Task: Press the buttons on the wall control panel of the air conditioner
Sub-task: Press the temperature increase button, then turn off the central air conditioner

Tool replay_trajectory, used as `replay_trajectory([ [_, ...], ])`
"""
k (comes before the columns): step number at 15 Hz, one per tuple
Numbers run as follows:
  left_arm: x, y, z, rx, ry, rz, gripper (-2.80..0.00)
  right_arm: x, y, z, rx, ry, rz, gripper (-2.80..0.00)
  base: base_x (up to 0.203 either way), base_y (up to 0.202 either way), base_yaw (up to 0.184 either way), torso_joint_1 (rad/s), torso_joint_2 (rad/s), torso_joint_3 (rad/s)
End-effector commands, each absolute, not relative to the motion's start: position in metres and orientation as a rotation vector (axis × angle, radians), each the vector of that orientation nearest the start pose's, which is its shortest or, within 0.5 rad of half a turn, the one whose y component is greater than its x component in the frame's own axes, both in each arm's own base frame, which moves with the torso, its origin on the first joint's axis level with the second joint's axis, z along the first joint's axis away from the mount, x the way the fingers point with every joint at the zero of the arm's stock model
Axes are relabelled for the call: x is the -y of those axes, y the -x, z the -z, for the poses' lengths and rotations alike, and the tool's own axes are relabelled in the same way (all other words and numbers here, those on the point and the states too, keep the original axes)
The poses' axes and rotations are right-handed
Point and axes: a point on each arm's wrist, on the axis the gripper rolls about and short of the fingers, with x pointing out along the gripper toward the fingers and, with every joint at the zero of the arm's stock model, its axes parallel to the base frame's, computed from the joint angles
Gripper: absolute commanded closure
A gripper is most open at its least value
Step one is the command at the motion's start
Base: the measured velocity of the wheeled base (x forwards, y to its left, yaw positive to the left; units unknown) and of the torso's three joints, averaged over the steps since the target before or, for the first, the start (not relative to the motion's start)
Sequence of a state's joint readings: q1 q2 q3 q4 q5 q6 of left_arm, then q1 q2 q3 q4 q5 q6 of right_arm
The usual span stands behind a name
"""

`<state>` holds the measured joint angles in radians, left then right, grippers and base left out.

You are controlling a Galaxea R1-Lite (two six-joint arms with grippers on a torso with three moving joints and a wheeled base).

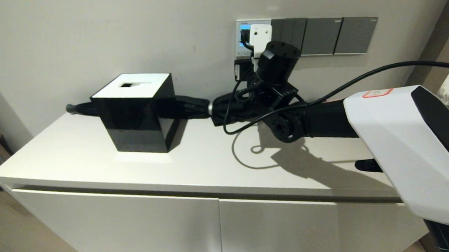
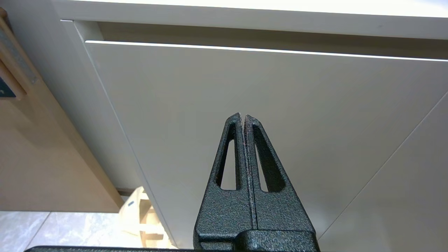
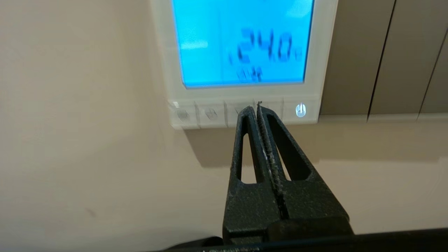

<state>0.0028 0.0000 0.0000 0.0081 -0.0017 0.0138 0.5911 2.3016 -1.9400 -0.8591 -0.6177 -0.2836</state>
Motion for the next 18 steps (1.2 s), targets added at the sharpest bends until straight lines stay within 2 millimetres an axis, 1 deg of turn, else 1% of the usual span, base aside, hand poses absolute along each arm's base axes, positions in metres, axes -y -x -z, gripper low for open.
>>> replay_trajectory([
  [1, 0.000, 0.023, -0.075, -0.009, -0.014, -0.001, 0.00, -0.256, -0.389, -0.295, 0.425, -0.026, 0.073, 0.00, 0.000, 0.000, 0.000, 0.000, 0.00, 0.000],
  [3, 0.000, 0.023, -0.075, -0.008, -0.014, -0.001, 0.00, -0.262, -0.372, -0.310, 0.450, -0.037, 0.052, 0.00, 0.000, 0.000, 0.000, 0.000, 0.00, 0.000],
  [6, 0.000, 0.023, -0.075, -0.008, -0.014, -0.001, 0.00, -0.259, -0.348, -0.330, 0.466, -0.041, 0.039, 0.00, 0.000, 0.000, 0.000, 0.000, 0.00, 0.000],
  [8, 0.000, 0.023, -0.075, -0.008, -0.014, -0.001, 0.00, -0.247, -0.329, -0.341, 0.459, -0.035, 0.037, 0.00, 0.000, 0.000, 0.000, 0.000, 0.00, 0.000],
  [9, 0.000, 0.023, -0.075, -0.008, -0.014, -0.001, 0.00, -0.237, -0.317, -0.348, 0.454, -0.033, 0.044, 0.00, 0.000, 0.000, 0.000, 0.000, 0.00, 0.000],
  [11, 0.000, 0.023, -0.075, -0.008, -0.014, -0.001, 0.00, -0.210, -0.288, -0.362, 0.444, -0.029, 0.065, 0.00, 0.000, 0.000, 0.000, 0.000, 0.00, 0.000],
  [13, 0.000, 0.023, -0.075, -0.008, -0.014, -0.001, 0.00, -0.172, -0.248, -0.376, 0.445, -0.019, 0.092, 0.00, 0.000, 0.000, 0.000, 0.000, 0.00, 0.000],
  [14, 0.000, 0.023, -0.075, -0.008, -0.014, -0.001, 0.00, -0.154, -0.228, -0.380, 0.440, -0.009, 0.106, 0.00, 0.000, 0.000, 0.000, 0.000, 0.00, 0.000],
  [16, 0.000, 0.023, -0.075, -0.009, -0.014, -0.001, 0.00, -0.110, -0.182, -0.384, 0.418, 0.014, 0.160, 0.00, 0.000, 0.000, 0.000, 0.000, 0.00, 0.000],
  [18, 0.000, 0.023, -0.075, -0.008, -0.014, -0.001, 0.00, -0.065, -0.142, -0.381, 0.387, 0.051, 0.255, 0.00, 0.000, 0.000, 0.000, 0.000, 0.00, 0.000],
])
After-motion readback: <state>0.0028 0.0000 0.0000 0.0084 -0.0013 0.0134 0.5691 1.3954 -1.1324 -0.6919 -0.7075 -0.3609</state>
